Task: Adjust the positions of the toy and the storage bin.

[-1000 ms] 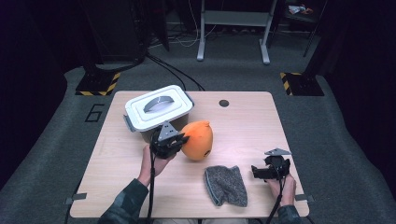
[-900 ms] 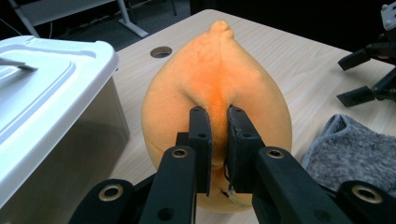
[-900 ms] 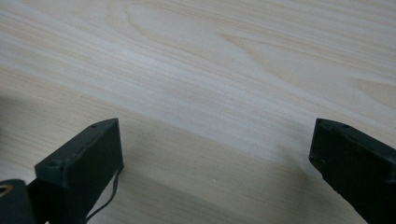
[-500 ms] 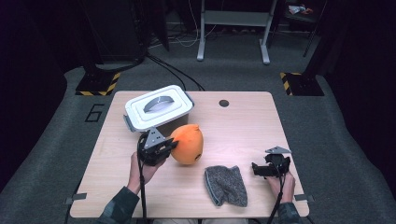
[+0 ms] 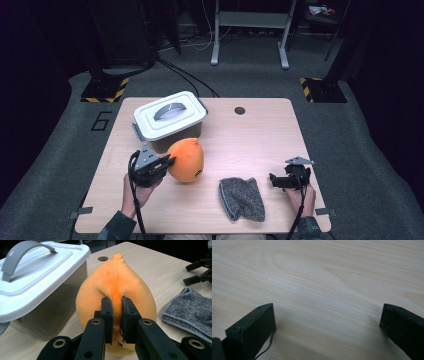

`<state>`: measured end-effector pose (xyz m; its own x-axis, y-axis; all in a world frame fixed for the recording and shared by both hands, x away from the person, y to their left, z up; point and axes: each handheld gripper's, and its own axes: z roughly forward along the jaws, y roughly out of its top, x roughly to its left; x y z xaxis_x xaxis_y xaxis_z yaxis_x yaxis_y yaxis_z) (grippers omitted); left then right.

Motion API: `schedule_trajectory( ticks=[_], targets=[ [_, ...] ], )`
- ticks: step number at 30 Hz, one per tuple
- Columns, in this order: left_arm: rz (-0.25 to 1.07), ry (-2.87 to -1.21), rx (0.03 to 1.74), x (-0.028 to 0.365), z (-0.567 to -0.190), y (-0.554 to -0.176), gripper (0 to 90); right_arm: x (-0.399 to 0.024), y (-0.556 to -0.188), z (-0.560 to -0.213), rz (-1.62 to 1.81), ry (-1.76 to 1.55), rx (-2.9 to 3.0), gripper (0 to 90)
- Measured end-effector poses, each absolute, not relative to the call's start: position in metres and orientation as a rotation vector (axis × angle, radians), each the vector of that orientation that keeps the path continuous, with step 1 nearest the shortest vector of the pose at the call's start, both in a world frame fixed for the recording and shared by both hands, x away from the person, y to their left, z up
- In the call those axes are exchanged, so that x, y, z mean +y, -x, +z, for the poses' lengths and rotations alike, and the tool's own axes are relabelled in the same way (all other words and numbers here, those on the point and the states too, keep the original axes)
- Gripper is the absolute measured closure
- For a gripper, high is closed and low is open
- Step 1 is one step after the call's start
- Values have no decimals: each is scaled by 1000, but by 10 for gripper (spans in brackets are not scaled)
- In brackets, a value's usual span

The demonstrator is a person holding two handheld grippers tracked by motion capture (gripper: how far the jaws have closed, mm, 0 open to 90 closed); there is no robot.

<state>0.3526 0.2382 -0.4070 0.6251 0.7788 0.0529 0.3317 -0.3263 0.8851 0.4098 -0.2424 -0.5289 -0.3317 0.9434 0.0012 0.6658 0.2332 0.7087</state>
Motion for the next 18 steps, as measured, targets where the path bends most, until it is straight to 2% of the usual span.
schedule_trajectory(
  ticks=[18],
  targets=[
    [631, -1846, 1066, 298, -418, -315, 819, -242, -410, -529, 873, -1476, 2078, 0]
  ],
)
